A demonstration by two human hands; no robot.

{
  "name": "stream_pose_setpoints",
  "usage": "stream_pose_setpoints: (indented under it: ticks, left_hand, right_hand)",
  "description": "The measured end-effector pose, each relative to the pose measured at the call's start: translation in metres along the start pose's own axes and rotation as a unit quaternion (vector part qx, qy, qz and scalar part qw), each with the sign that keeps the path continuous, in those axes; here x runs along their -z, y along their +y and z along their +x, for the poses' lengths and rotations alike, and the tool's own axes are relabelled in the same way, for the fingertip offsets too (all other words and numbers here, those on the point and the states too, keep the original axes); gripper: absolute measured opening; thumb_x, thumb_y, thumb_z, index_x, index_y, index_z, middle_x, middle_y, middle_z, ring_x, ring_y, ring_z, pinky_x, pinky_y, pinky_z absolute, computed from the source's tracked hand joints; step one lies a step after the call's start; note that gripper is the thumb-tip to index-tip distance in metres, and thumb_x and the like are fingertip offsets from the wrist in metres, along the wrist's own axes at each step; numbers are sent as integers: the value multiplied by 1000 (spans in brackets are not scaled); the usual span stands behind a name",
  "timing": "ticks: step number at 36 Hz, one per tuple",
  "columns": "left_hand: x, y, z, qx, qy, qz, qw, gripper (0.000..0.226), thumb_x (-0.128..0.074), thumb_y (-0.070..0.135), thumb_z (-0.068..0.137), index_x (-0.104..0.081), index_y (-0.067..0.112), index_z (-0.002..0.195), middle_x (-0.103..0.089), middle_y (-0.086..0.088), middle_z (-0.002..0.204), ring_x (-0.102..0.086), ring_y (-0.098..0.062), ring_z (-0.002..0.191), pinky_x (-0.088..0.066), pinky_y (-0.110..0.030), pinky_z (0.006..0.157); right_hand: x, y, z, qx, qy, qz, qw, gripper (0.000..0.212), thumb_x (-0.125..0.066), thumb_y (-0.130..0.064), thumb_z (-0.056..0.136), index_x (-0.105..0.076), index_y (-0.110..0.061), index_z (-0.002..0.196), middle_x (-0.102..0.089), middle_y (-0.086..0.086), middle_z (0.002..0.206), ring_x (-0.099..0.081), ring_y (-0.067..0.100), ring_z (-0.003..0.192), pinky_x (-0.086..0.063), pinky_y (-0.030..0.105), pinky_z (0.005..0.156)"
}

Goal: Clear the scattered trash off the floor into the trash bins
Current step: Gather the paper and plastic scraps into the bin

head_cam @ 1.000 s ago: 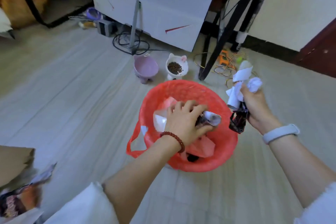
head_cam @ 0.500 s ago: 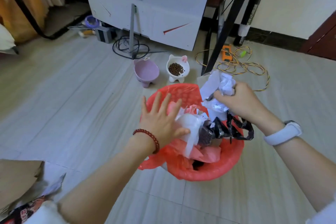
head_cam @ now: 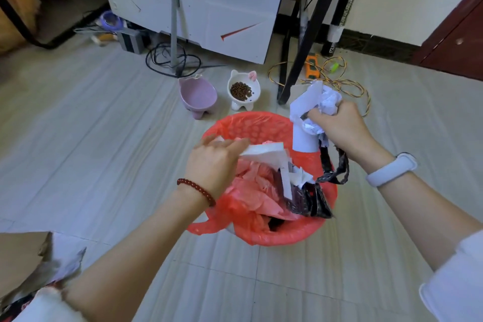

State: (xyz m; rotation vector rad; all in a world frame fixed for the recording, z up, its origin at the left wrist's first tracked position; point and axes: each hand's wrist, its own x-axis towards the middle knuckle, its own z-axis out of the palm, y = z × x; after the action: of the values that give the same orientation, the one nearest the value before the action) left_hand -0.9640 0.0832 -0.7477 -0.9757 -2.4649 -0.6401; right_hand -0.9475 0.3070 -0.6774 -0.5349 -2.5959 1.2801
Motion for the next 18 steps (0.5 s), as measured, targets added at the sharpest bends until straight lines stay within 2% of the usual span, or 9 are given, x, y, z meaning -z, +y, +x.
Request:
stream_pose_setpoints:
  ticks: [3, 5, 7, 9, 10, 12, 15, 16, 18]
  left_hand:
    - [7, 4, 15, 14, 59, 4, 998, 48, -44, 1, 65, -68, 13, 104, -73, -4, 89, -70, -24, 73, -53, -44, 79]
    - [6, 8, 14, 11, 35, 24, 999, 54, -35, 8, 70, -63, 16, 116, -69, -7, 108, -67, -27, 93, -47, -50, 89]
    - [4, 16, 6, -8, -96, 51, 994, 60, -28, 27, 77, -47, 28, 133, -55, -8, 132, -53, -32, 119, -34, -57, 100]
    - [-3, 21, -7, -3, -289, 47, 956, 62, -23, 57, 83, -12, 44, 143, -18, -5, 154, -15, -33, 141, -10, -60, 110]
    - [-8, 21, -15, 9, -376, 31, 926, 71, -28, 70, 81, 1, 48, 142, -2, -1, 157, 2, -32, 143, -1, -60, 111]
    - [-11, 22, -24, 16, -467, 24, 884, 84, -37, 78, 74, 8, 51, 140, 7, 3, 156, 12, -29, 143, 5, -61, 111]
    - [-5, 18, -28, 35, -449, 6, 893, 78, -25, 83, 73, -2, 52, 140, 2, 6, 157, 8, -24, 144, 7, -58, 112]
    - [-2, 16, -28, 44, -427, 2, 903, 78, -17, 86, 70, -6, 52, 140, -1, 7, 157, 6, -22, 144, 7, -57, 112]
    - [5, 16, -27, 51, -358, -10, 932, 84, -3, 84, 64, -14, 50, 140, -6, 6, 156, -1, -20, 144, 4, -54, 114]
  right_hand:
    - [3, -3, 1, -11, 32, 38, 999, 20, -55, -9, 84, -48, -6, 65, -39, 13, 62, -35, 19, 54, -28, 26, 52]
    - [5, -2, 3, -21, 52, 58, 997, 23, -55, -8, 84, -47, -5, 62, -42, 13, 60, -38, 20, 52, -30, 25, 51]
    - [9, 0, 3, -36, 59, 83, 994, 25, -53, -6, 84, -48, -2, 60, -47, 15, 59, -44, 23, 52, -36, 28, 52]
    - [11, 6, 4, -68, 39, 122, 989, 14, -54, -6, 84, -56, 2, 73, -49, 19, 71, -49, 26, 65, -41, 31, 57]
    - [11, 10, 4, -92, 19, 134, 987, 14, -56, -8, 84, -56, 3, 75, -47, 16, 75, -49, 24, 70, -41, 31, 60]
    - [11, 19, 3, -137, -23, 132, 981, 16, -60, -14, 84, -53, -4, 73, -44, 10, 77, -47, 20, 77, -38, 32, 69]
    - [12, 25, 1, -158, -36, 141, 977, 14, -63, -18, 81, -50, -14, 84, -47, 8, 84, -49, 19, 80, -38, 33, 72]
    - [14, 23, 1, -152, -18, 159, 975, 13, -63, -17, 80, -51, -14, 84, -48, 9, 80, -51, 19, 74, -40, 31, 67]
    - [17, 15, 0, -118, 39, 183, 975, 15, -61, -12, 81, -51, -9, 70, -47, 8, 60, -50, 15, 52, -39, 25, 52]
